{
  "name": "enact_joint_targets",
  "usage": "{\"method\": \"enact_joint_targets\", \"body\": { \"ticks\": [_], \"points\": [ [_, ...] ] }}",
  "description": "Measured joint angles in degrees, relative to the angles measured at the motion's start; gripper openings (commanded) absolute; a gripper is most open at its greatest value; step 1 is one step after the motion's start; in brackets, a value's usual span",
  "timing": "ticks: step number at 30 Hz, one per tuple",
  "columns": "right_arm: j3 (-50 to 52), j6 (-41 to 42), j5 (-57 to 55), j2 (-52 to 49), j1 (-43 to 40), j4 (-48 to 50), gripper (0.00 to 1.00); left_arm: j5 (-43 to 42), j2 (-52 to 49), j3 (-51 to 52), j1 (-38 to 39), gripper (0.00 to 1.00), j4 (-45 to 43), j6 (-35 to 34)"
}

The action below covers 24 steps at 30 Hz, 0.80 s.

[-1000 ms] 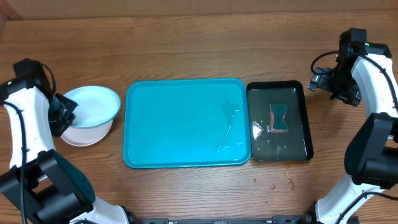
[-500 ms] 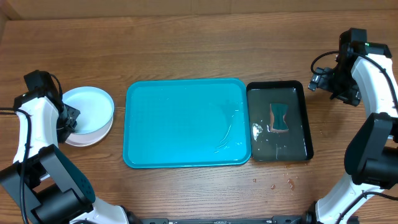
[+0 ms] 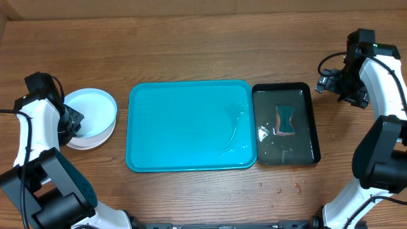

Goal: Clean dirty plates on tray and stack at the side
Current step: 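Release the white plate and raise the left gripper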

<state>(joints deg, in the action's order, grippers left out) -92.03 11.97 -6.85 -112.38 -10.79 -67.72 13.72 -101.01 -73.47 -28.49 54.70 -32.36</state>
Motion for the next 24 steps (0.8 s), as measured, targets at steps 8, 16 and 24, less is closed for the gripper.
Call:
{"method": "enact_joint_targets", "body": {
  "ticks": [8, 16, 24],
  "points": [
    [0.0, 0.0, 0.0, 0.0, 0.0, 0.0, 1.00, 3.6, 0.0, -0.1, 0.4, 0.06, 4.4, -1.8],
    [0.0, 0.0, 0.0, 0.0, 0.0, 0.0, 1.00, 6.1, 0.0, -0.1, 0.4, 0.08, 4.4, -2.4],
    [0.0, 0.0, 0.0, 0.0, 0.0, 0.0, 1.00, 6.3, 0.0, -0.1, -0.9, 0.40, 2.8, -2.7]
  ]
}}
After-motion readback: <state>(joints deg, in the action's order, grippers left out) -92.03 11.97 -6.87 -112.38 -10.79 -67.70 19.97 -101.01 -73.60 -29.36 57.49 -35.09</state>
